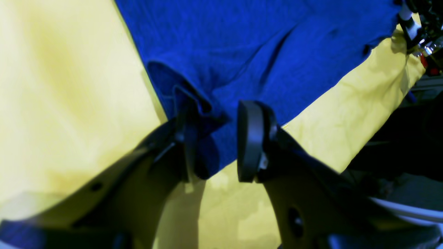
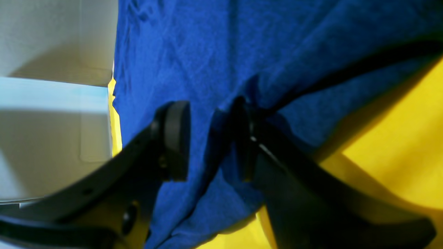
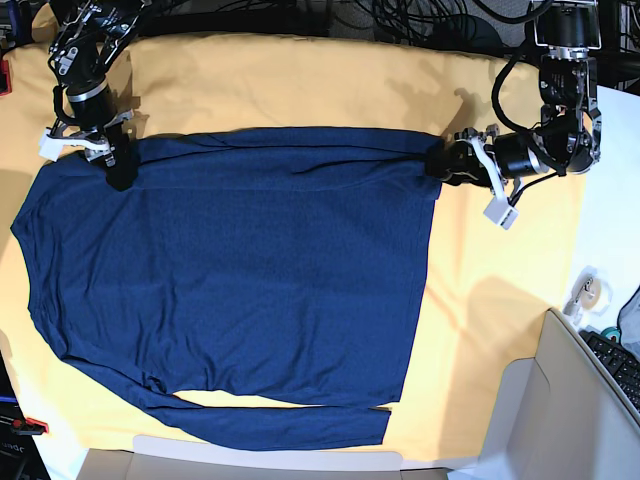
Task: Fold the T-shirt properly
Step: 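Lift the hem corners and pull them apart to stretch the hem, then drag the held hem across the shirt toward the collar, then continue pulling the hem corners over the shirt body toward the collar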
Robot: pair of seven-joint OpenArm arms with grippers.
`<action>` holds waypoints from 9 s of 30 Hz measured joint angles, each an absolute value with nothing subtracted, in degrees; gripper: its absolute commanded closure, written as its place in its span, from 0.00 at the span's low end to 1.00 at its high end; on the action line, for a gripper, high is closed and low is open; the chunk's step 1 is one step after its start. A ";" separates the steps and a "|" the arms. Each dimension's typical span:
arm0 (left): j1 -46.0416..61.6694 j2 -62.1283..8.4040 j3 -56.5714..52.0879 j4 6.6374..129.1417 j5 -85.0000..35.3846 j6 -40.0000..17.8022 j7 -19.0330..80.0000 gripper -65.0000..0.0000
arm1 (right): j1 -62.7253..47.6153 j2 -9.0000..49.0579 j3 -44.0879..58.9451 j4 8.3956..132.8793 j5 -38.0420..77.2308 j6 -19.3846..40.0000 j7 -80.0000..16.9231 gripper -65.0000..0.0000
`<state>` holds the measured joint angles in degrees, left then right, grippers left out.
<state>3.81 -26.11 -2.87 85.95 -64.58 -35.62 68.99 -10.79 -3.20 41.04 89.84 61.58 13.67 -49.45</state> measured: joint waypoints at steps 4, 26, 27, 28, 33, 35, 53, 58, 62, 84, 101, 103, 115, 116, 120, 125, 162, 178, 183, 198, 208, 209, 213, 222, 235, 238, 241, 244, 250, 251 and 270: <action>3.66 -26.11 -3.05 85.95 -64.71 -35.59 68.93 0.71 | -11.03 -3.62 40.84 92.05 61.36 12.03 -50.13 0.63; 4.99 -26.22 -3.14 85.95 -64.69 -35.62 68.84 0.71 | -18.61 -5.67 41.47 109.71 61.84 -11.46 -44.03 0.63; 4.97 -26.22 -3.14 85.97 -64.73 -35.62 68.82 0.71 | -18.72 -5.93 42.52 109.78 61.84 -11.51 -44.05 0.63; 4.97 -26.22 -3.14 85.97 -64.73 -35.59 68.82 0.71 | -18.76 -5.93 43.94 109.78 61.82 -11.64 -44.01 0.63; 5.10 -26.24 -3.14 85.95 -64.73 -35.59 68.79 0.71 | -19.44 -5.78 48.99 109.78 61.80 -11.86 -43.62 0.63; 5.61 -26.22 -3.14 85.97 -64.71 -35.59 68.84 0.71 | -19.51 -5.74 50.52 109.75 61.63 -12.05 -43.70 0.63; 6.07 -26.20 -3.16 85.95 -64.73 -35.59 68.84 0.71 | -14.74 0.21 51.83 96.18 65.84 -11.33 -43.81 0.30; 6.07 -26.22 -3.16 85.97 -64.75 -35.62 68.79 0.71 | -12.97 2.70 52.23 89.97 71.72 -9.85 -42.89 0.30; 6.02 -26.22 -3.16 85.97 -64.75 -35.59 68.79 0.71 | -11.16 5.56 52.21 84.82 75.20 -8.97 -42.94 0.30; 5.85 -26.22 -3.16 85.95 -64.75 -35.57 68.79 0.71 | -3.03 6.31 46.13 83.11 67.72 -10.13 -45.32 0.30; 5.85 -26.39 -8.36 85.95 -64.69 -35.40 68.82 0.71 | -2.42 5.98 45.65 82.63 66.19 -10.33 -45.47 0.56; 5.89 -26.35 -8.40 85.95 -64.71 -35.42 68.82 0.71 | -2.55 6.00 45.50 82.54 65.45 -10.52 -46.15 0.73; 5.37 -25.04 -8.64 77.91 -66.46 -35.66 72.16 0.65 | -2.55 6.00 45.43 82.63 65.23 -10.57 -46.26 0.91; 5.34 -24.88 -8.64 77.87 -66.43 -35.66 72.23 0.65 | -2.55 5.98 45.43 82.63 65.23 -10.55 -46.26 0.91; 5.37 -24.45 -8.80 77.87 -66.48 -35.66 72.47 0.65 | -2.55 5.43 45.45 82.72 64.84 -10.50 -45.63 0.91; 4.21 -22.81 -9.13 77.87 -66.67 -35.86 75.92 0.65 | -2.52 5.34 45.43 82.74 64.71 -10.50 -45.65 0.91; 1.89 -18.13 -8.64 77.41 -65.10 -37.85 77.89 1.00 | -4.40 5.37 45.39 83.24 65.93 -9.87 -45.89 1.00; 1.56 -18.15 -8.64 88.40 -66.87 -39.66 78.24 1.00 | -6.15 5.10 45.39 85.82 68.07 -10.74 -46.30 1.00; -0.05 -18.11 -8.62 88.14 -71.42 -39.68 79.42 1.00 | -4.25 4.91 45.43 85.58 67.61 -11.57 -46.52 1.00; -14.81 -18.11 -8.64 79.37 -72.84 -39.68 78.06 1.00 | 6.72 4.45 45.47 85.10 67.46 -11.75 -46.68 1.00; -20.21 -18.68 -8.62 68.20 -72.66 -39.68 73.45 1.00 | 11.75 4.69 45.93 76.88 67.48 -11.60 -46.48 1.00; -20.18 -18.92 -8.62 67.51 -71.94 -39.68 73.45 1.00 | 12.03 4.71 45.98 75.72 67.48 -11.75 -46.33 1.00; -19.53 -19.07 -8.62 65.49 -66.39 -39.68 73.47 1.00 | 12.43 4.71 45.98 72.18 67.55 -11.62 -43.09 1.00; -15.00 -19.09 -8.51 64.49 -65.06 -39.66 71.50 1.00 | 12.88 6.68 45.82 71.48 67.40 -11.88 -40.14 1.00; -14.11 -19.09 -8.40 64.42 -65.12 -39.66 70.81 1.00 | 12.99 7.60 45.43 71.48 67.44 -11.84 -40.42 1.00; -14.11 -19.09 -8.40 64.42 -65.12 -39.68 70.81 1.00 | 12.95 7.64 45.06 71.48 67.42 -11.84 -40.42 1.00; -14.11 -19.09 -8.40 64.42 -65.12 -39.66 70.81 1.00 | 12.91 8.01 43.35 71.48 67.44 -11.84 -40.45 0.93; -14.11 -19.11 -8.40 64.42 -65.12 -39.66 70.76 1.00 | 12.99 8.23 42.54 71.48 67.44 -11.81 -40.45 0.76; -14.09 -19.11 -8.40 64.42 -65.12 -39.66 70.61 0.95 | 12.97 8.21 42.54 71.48 67.48 -11.81 -40.45 0.49; -14.06 -19.11 -8.40 64.42 -65.12 -39.66 70.61 0.92 | 12.99 8.23 42.54 71.48 67.61 -11.81 -40.45 0.47; -12.84 -19.22 -8.64 64.42 -65.12 -39.68 70.46 0.65 | 14.76 13.04 39.75 72.38 64.90 -12.10 -40.49 0.42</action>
<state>-12.84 -19.22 -8.64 64.42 -65.12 -39.68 70.46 14.76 13.04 39.75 72.38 64.90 -12.10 -40.49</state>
